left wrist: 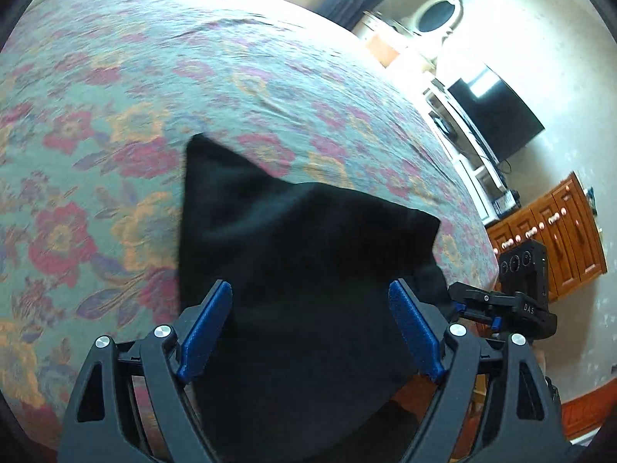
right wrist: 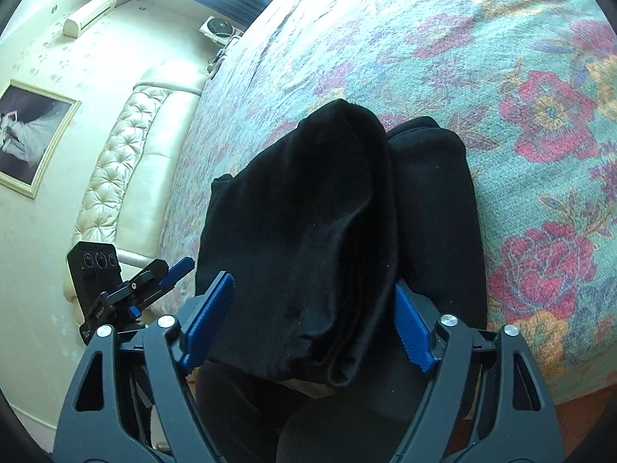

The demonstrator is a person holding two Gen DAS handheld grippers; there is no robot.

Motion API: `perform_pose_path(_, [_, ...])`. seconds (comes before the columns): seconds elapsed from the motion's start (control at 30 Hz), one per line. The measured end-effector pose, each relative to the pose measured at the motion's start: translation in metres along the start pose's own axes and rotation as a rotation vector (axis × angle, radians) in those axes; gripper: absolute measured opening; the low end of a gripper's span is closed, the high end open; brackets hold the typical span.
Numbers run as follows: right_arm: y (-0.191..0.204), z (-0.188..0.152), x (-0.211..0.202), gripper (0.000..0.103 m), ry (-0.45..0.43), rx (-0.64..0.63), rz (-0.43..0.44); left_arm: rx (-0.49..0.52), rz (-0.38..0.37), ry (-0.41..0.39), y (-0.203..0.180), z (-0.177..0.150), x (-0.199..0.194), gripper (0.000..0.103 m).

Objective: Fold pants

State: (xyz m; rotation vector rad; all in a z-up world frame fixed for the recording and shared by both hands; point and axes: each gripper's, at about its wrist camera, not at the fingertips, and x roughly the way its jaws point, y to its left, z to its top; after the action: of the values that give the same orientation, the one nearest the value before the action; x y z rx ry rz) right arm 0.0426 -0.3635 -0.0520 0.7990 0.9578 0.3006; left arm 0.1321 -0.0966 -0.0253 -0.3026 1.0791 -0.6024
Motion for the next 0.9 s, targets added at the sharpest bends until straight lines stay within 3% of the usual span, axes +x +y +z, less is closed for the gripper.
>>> perform_pose_path(0.03, [0.002,0.001,0.005,0.031,0.016,-0.019,-0.029,-0.023,0.008,0.000,0.012,-0.003,-0.003,0.082])
perform_pose_path(0.07, [0.001,0.001,0.010,0.015,0.031,-0.029,-0.059,-0.041,0.012,0.000,0.021,-0.006,-0.004,0.082])
perform_pose_path(0.1, [0.000,0.001,0.012,0.013,0.041,-0.040,-0.068,-0.055,0.014,-0.001,0.028,-0.009,-0.006,0.082])
perform_pose_path(0.3, [0.006,0.001,-0.017,0.010,-0.008,-0.085,-0.102,-0.070,-0.032,-0.015,0.048,-0.017,-0.009,0.082])
perform_pose_path(0.47, [-0.017,0.001,-0.026,0.010,-0.019,-0.046,-0.143,-0.099,-0.082,0.002,0.050,-0.022,0.000,0.082])
perform_pose_path(0.9, [-0.029,-0.003,-0.031,0.010,-0.034,-0.073,-0.220,-0.051,-0.043,0.048,0.034,-0.031,0.021,0.082])
